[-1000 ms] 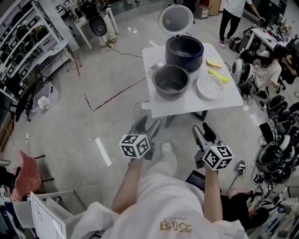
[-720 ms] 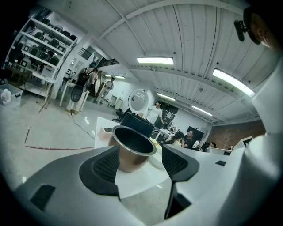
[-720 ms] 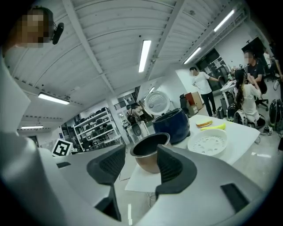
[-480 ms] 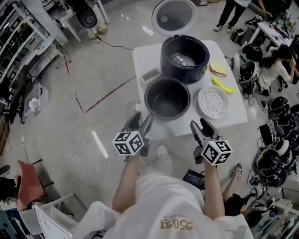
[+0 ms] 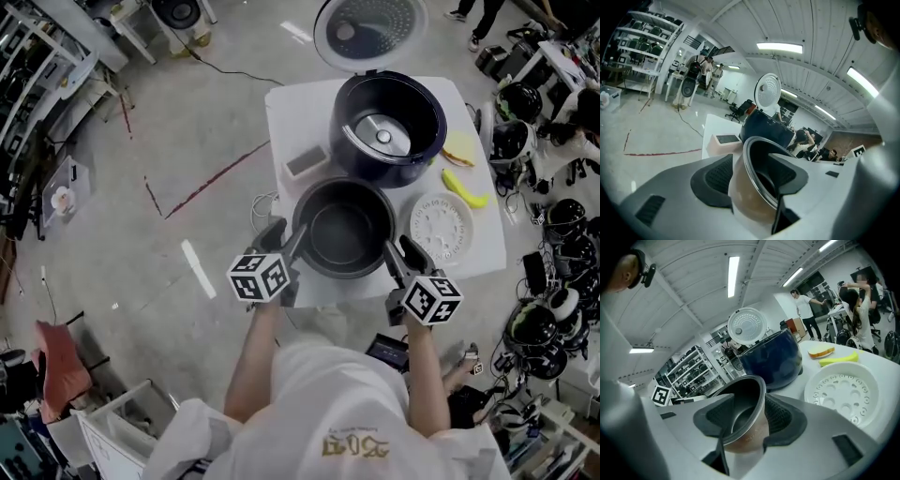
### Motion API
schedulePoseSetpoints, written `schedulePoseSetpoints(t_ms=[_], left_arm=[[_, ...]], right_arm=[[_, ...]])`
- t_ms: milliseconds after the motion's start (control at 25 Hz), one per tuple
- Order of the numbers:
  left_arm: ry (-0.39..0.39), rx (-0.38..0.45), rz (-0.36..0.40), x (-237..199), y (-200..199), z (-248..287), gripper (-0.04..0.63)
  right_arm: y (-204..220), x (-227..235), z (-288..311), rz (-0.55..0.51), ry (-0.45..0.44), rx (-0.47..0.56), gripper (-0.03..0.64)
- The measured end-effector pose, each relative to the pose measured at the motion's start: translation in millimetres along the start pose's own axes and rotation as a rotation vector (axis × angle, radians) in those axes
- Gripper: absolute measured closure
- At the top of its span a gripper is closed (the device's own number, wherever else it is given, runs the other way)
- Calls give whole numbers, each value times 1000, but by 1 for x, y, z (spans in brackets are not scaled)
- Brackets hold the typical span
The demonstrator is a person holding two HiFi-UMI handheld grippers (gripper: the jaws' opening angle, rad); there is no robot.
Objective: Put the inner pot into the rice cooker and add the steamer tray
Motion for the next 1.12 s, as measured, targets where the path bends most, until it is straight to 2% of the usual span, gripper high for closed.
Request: schedulePoseSetpoints(t_ms=[280, 360, 400, 520, 800, 1120], left_arm=[[-5, -36, 17, -10, -10, 23, 400], [9, -47, 31, -9, -10, 27, 470], [20, -50, 30, -8, -9, 28, 496], [52, -44, -6, -9, -8, 29, 505], [57, -39, -50, -13, -9, 26, 515], [56, -24, -39, -2, -7, 13, 525]], right_arm=[[-1, 7, 26, 10, 36, -51, 433], [1, 9, 27, -4, 63, -64, 499], [1, 10, 27, -14, 73, -68, 503], [2, 12, 26, -16, 76, -77, 500], [0, 9, 24, 6, 52, -87, 512], [7, 2, 6, 23, 43, -78, 532]])
Point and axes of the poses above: the fingertips, and each gripper's own axes: z forward along the fingers, x to its right, y out of its underside, the point moved 9 cm from there along -z, backward along the fingers, and after that the axes turned 10 degrees about -x, right-handed, at the moved point
